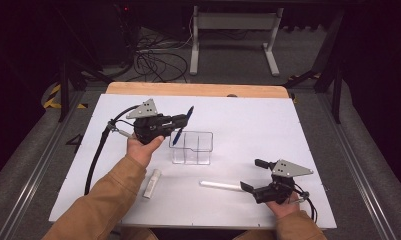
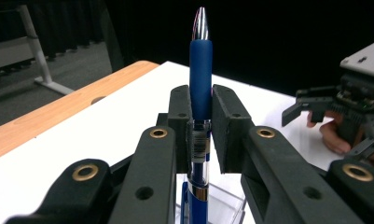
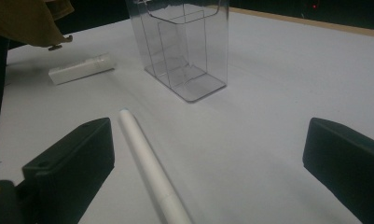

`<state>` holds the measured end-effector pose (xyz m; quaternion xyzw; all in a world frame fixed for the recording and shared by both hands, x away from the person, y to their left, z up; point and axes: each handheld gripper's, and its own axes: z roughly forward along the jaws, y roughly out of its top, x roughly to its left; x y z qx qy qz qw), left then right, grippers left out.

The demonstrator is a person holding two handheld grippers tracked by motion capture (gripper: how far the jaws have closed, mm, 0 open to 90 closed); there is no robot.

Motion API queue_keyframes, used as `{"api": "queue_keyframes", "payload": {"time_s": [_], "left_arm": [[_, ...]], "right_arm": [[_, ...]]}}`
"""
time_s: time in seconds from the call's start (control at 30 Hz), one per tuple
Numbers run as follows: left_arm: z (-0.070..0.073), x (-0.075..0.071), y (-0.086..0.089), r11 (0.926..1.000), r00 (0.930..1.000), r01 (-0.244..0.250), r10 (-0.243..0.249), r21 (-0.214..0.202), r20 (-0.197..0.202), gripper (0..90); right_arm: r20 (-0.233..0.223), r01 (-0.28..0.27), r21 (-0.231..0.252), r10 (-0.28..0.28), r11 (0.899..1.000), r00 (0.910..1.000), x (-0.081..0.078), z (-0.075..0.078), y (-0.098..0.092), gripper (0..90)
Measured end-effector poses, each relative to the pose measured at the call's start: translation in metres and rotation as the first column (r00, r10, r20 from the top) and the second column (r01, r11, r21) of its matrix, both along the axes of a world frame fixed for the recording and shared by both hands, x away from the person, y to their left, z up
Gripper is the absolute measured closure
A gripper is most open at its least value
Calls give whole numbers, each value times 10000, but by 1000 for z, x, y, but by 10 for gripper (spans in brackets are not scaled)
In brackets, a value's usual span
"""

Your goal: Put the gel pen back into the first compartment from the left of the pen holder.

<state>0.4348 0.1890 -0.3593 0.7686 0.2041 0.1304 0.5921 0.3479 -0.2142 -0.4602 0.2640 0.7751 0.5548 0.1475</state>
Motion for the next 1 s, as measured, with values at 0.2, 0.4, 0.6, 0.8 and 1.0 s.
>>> {"api": "queue_keyframes", "payload": {"time_s": [0.2,0.4,0.6,0.8,1.0], "left_arm": [[-1,-6,0,9977,9994,-132,110,660,334,773],[8,-24,4,9870,9948,-837,747,1371,696,439],[11,-40,16,9875,9926,-1078,1003,1149,689,226],[13,-51,26,9876,9910,-1178,1103,1041,754,169],[12,-58,33,9869,9905,-1222,1144,1053,770,141]], "right_arm": [[5,-1,-4,1,10000,10000,0,0,0,26],[12,23,34,-23,10000,10000,1,0,-1,26],[62,81,-34,-81,10000,9999,1,1,0,22],[158,108,-56,-107,9999,9998,0,4,0,18],[306,107,-161,-102,9998,9995,-1,8,2,14]]}}
